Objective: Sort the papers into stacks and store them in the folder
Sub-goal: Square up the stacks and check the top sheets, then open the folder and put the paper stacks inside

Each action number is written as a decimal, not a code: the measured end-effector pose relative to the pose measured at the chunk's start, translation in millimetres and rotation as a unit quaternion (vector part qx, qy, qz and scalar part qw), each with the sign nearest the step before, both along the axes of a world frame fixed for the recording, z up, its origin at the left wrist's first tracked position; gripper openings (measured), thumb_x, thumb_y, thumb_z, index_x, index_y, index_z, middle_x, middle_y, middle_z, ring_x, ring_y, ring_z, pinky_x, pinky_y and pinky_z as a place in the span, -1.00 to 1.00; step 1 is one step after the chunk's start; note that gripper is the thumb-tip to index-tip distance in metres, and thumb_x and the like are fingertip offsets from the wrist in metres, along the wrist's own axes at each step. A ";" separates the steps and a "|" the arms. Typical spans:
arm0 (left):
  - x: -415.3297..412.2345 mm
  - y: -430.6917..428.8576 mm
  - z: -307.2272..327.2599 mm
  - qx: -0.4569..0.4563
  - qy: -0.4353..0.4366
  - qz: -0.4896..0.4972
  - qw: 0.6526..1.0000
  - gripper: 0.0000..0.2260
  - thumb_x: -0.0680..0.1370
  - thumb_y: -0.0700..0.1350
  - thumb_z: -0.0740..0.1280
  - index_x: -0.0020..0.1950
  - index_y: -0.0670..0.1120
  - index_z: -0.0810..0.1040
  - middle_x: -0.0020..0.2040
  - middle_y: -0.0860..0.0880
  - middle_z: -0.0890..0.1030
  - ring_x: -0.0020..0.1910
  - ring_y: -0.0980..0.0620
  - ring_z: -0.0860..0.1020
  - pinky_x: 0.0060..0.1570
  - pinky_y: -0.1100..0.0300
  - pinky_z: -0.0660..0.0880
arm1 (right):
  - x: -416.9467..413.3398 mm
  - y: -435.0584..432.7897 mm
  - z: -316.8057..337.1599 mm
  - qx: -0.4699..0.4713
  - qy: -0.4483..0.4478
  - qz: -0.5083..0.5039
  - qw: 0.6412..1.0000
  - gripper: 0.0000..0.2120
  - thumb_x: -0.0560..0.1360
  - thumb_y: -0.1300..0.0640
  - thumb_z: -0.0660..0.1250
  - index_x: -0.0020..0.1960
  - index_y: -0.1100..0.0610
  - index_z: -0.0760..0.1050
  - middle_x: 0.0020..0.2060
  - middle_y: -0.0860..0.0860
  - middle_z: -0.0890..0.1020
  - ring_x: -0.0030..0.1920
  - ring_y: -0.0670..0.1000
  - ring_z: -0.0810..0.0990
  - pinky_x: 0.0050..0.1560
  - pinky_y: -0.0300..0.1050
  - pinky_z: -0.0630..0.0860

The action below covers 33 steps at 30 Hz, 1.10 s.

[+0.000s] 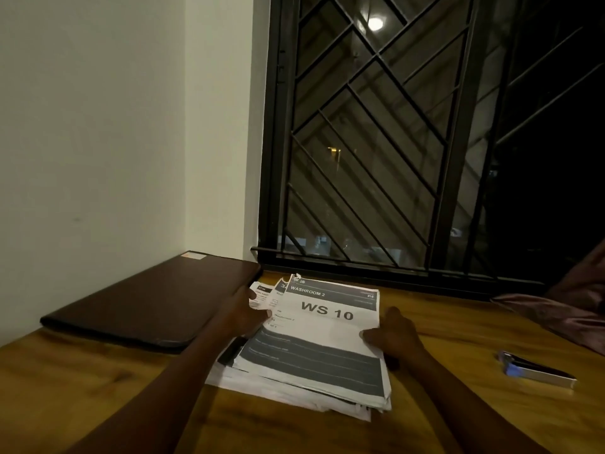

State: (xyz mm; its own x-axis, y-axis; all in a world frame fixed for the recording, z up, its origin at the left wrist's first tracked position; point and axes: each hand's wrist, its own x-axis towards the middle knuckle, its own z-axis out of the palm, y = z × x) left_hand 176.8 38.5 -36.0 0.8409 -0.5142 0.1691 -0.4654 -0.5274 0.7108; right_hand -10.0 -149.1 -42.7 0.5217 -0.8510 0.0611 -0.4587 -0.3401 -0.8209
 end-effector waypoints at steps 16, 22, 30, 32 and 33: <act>11.1 -11.3 10.7 0.128 0.014 -0.014 0.992 -0.48 0.51 0.03 0.44 0.37 -0.17 0.43 0.36 -0.13 0.48 0.30 -0.04 0.46 0.18 0.21 0.41 | 15.6 9.7 -11.3 0.071 -0.115 -0.001 0.991 -0.64 0.40 0.25 0.44 0.04 0.13 0.29 -0.03 0.06 0.57 -0.08 0.08 0.62 -0.31 -0.17 0.59; 11.7 -9.5 4.1 0.148 0.020 -0.033 0.988 -0.50 0.53 0.04 0.41 0.39 -0.15 0.41 0.41 -0.12 0.42 0.35 -0.05 0.42 0.28 0.15 0.39 | 20.3 8.8 -6.3 0.221 -0.173 0.071 0.957 -0.72 0.43 0.23 0.43 0.12 0.22 0.52 -0.02 0.16 0.66 -0.07 0.14 0.68 -0.05 0.02 0.64; 12.7 -7.8 2.3 0.149 0.026 -0.062 0.987 -0.51 0.54 0.05 0.39 0.39 -0.14 0.40 0.44 -0.12 0.38 0.38 -0.06 0.39 0.28 0.16 0.37 | 31.0 24.4 -11.1 0.209 -0.145 0.129 0.958 -0.67 0.43 0.29 0.41 0.16 0.11 0.51 0.11 0.09 0.64 0.02 0.11 0.65 0.07 0.04 0.61; 15.0 -6.7 4.0 0.152 0.022 -0.060 0.986 -0.49 0.53 0.07 0.40 0.39 -0.14 0.41 0.44 -0.12 0.39 0.37 -0.05 0.40 0.26 0.17 0.38 | 34.4 28.9 -7.4 0.192 -0.152 0.124 0.962 -0.74 0.42 0.28 0.42 0.06 0.07 0.50 0.06 0.06 0.64 0.00 0.10 0.65 0.04 0.01 0.61; 16.3 -5.7 4.4 0.151 0.023 -0.060 0.986 -0.48 0.52 0.08 0.40 0.39 -0.14 0.41 0.43 -0.12 0.40 0.36 -0.05 0.41 0.25 0.17 0.39 | 36.4 30.4 -5.3 0.179 -0.159 0.114 0.964 -0.72 0.41 0.27 0.43 0.05 0.06 0.47 0.02 0.05 0.64 -0.01 0.09 0.64 0.02 0.00 0.62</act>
